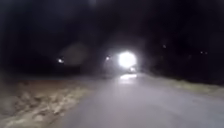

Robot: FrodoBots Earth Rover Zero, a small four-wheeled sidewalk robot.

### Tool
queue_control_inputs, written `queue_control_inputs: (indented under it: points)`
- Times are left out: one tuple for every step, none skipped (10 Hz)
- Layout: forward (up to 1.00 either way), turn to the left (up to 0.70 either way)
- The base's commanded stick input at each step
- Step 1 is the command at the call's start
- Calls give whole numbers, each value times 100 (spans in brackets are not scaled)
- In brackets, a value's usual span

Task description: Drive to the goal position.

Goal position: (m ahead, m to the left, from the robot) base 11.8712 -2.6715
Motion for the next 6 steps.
queue_control_inputs:
  points:
    - [100,8]
    - [100,6]
    - [100,3]
    - [100,0]
    - [100,0]
    - [100,0]
